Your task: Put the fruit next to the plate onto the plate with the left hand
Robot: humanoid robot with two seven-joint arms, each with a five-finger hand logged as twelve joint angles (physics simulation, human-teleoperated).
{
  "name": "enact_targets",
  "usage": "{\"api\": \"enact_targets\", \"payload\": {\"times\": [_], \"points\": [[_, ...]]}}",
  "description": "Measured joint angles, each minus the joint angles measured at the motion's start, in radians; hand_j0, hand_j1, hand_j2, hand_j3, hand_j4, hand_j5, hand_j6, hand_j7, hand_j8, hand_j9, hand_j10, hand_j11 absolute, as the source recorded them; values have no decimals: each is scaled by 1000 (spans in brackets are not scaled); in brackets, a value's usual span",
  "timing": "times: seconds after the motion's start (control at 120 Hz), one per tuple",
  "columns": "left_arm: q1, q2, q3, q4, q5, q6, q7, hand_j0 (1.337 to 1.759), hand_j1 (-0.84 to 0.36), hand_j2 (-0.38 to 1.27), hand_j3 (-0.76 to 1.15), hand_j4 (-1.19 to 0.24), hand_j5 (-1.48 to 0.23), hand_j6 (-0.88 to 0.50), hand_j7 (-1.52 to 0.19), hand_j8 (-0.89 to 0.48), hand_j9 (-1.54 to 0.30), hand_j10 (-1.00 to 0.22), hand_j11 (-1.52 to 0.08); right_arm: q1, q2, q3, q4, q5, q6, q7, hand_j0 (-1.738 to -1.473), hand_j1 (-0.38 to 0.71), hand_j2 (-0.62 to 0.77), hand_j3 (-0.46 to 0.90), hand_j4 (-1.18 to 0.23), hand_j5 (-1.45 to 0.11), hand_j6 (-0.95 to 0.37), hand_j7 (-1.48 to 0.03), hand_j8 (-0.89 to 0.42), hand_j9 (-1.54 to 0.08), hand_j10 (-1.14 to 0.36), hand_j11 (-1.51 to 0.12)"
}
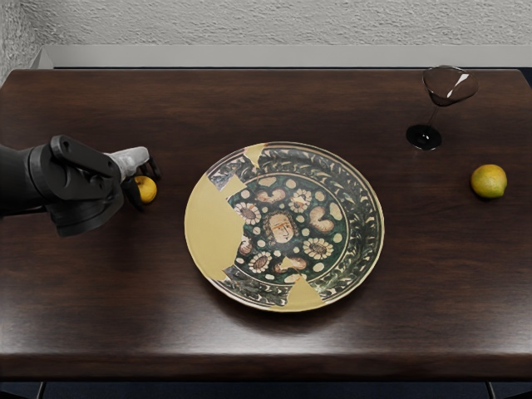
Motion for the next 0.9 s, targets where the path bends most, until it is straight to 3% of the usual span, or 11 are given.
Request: {"api": "enact_targets", "payload": {"times": [0.45, 0.558, 0.6, 0.758, 0.792, 0.842, 0.867, 0.9], "points": [[-3, 1, 0, -7, 2, 0, 1, 1657, -264, 121, 0, -552, -660, -482, -681, -496, -694, -532, -693, 0, 0, 0, 0, 0, 0, 0, -1658, -349, 0, 0, 0, 0, 0, 0, 0, 0, 0, 0], [1, -2, -3, -13, -8, 0, 13, 1654, -318, 158, 0, -624, -751, -416, -753, -442, -828, -619, -828, 0, 0, 0, 0, 0, 0, 0, -1658, -349, 0, 0, 0, 0, 0, 0, 0, 0, 0, 0], [1, -1, -4, -15, -13, -1, 13, 1652, -331, 205, -86, -618, -792, -383, -794, -431, -873, -652, -873, 0, 0, 0, 0, 0, 0, 0, -1658, -349, 0, 0, 0, 0, 0, 0, 0, 0, 0, 0], [0, 0, -5, -22, -29, -1, 17, 1652, -327, 103, -17, -564, -902, -314, -905, -379, -994, -743, -994, 0, 0, 0, 0, 0, 0, 0, -1658, -349, 0, 0, 0, 0, 0, 0, 0, 0, 0, 0], [-5, 2, -6, -25, -36, -2, 17, 1652, -330, 207, -201, -572, -928, -367, -836, -393, -1015, -759, -1015, 0, 0, 0, 0, 0, 0, 0, -1658, -349, 0, 0, 0, 0, 0, 0, 0, 0, 0, 0], [-12, 5, -5, -33, -48, -3, 20, 1651, -328, 289, -222, -627, -970, -449, -884, -428, -1047, -779, -1048, 0, 0, 0, 0, 0, 0, 0, -1658, -349, 0, 0, 0, 0, 0, 0, 0, 0, 0, 0], [-18, 11, -5, -39, -54, -4, 21, 1651, -359, 421, -196, -617, -993, -429, -917, -428, -1063, -787, -1065, 0, 0, 0, 0, 0, 0, 0, -1658, -349, 0, 0, 0, 0, 0, 0, 0, 0, 0, 0], [-27, 22, -5, -48, -63, -4, 22, 1651, -367, 431, -166, -606, -1012, -400, -951, -414, -1077, -798, -1079, 0, 0, 0, 0, 0, 0, 0, -1658, -349, 0, 0, 0, 0, 0, 0, 0, 0, 0, 0]]}}
